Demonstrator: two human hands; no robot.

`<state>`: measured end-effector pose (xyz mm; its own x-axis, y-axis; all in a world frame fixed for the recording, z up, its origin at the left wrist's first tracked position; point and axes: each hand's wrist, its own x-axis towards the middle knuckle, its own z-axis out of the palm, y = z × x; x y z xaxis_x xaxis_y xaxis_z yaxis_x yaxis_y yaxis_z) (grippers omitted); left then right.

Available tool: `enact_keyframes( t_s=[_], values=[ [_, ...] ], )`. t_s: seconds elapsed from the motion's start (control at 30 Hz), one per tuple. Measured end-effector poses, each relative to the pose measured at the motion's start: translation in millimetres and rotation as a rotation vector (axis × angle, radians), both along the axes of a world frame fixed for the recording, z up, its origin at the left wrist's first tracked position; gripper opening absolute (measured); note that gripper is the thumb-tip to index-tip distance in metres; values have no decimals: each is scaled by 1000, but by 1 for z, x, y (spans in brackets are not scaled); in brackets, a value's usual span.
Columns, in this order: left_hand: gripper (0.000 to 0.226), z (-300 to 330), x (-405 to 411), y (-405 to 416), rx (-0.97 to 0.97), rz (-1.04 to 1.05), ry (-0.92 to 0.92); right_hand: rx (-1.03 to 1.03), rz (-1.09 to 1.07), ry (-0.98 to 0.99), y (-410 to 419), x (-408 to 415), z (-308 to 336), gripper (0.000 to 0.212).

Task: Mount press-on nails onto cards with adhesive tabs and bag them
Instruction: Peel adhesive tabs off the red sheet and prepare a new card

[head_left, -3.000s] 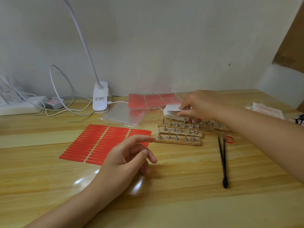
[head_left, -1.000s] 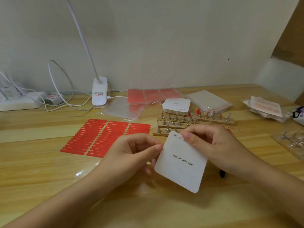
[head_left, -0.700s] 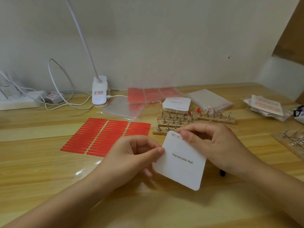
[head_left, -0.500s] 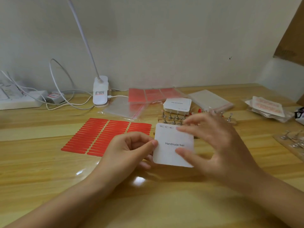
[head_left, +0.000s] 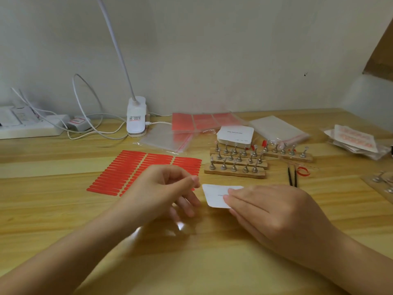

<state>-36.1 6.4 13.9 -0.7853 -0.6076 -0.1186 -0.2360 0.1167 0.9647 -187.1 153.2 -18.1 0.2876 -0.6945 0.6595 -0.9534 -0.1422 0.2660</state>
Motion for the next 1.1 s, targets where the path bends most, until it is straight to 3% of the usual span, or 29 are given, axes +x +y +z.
enact_keyframes(
  t_s=[0.2, 0.33, 0.47, 0.57, 0.67, 0.83, 1.0, 1.1],
  values=[
    [16, 5, 11, -39, -405, 121, 26, 72, -30, -13, 0, 0, -3, 23],
    [6, -9, 13, -52, -787, 189, -167, 169, -56, -81, 1, 0, -4, 26],
    [103, -16, 15, -47, -835, -13, -548, 240, -76, -163, 2, -1, -5, 30],
    [129, -18, 15, -41, -861, -92, -726, 254, -71, -198, 2, -1, -5, 28],
    [128, -15, 15, -41, -813, -128, -784, 238, -69, -205, 2, -1, -5, 27],
    [117, -7, 17, -42, -735, -150, -731, 145, -101, -251, 4, -3, -1, 26],
    [58, 4, 20, -51, -670, -165, -523, 141, -116, -316, 4, -1, -1, 28],
    [44, 19, 27, -59, -632, -198, -363, 134, -114, -356, 4, -1, -1, 27]
  ],
)
